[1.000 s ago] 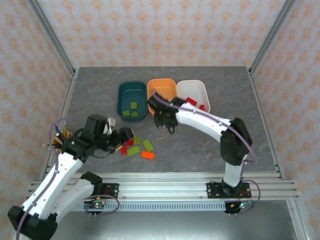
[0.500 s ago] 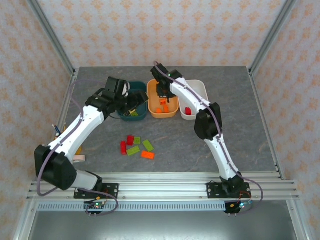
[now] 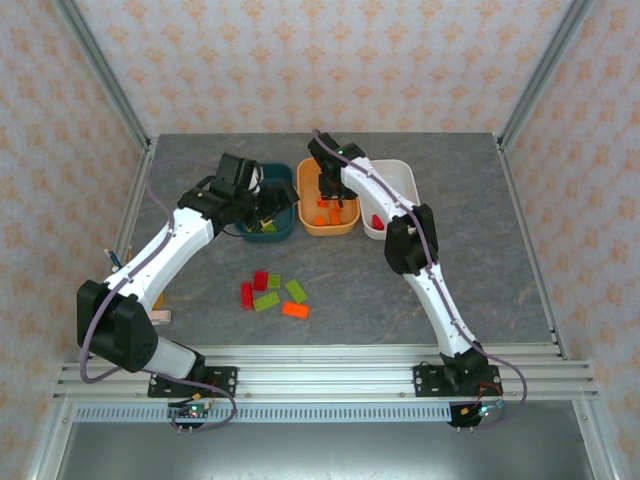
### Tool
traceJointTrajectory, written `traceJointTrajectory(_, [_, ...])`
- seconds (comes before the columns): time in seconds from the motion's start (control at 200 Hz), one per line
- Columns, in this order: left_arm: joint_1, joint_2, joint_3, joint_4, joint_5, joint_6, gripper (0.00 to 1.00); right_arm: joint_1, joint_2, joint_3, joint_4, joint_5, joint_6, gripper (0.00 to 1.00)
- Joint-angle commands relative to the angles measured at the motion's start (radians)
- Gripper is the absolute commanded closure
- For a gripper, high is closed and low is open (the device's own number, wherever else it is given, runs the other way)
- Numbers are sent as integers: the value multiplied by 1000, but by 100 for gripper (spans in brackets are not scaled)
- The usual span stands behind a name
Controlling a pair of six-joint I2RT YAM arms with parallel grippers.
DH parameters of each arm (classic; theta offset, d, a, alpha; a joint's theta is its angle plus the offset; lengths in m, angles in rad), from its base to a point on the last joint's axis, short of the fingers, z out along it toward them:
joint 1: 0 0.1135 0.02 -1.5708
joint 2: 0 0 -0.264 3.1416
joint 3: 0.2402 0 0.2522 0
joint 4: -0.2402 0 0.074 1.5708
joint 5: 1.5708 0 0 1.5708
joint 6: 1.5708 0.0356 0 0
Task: Sort the legos into containers by color
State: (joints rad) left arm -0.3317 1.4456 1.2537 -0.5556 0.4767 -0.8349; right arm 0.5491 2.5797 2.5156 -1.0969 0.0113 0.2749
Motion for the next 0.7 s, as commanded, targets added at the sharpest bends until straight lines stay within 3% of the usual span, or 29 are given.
traceJointTrajectory(0.0, [6,-58,-21,-35,-46,35,22,3,-19,65,-30,-16,-1,52])
traceJointTrajectory(0.36, [7,-196,-12,-252,-149,71,22,66,-297,-15,-12,-11,-8,51])
traceJointTrajectory(0.696, [7,-472,-120,-465,-161,94,22,335,-730,-682,186,-15,-42,46])
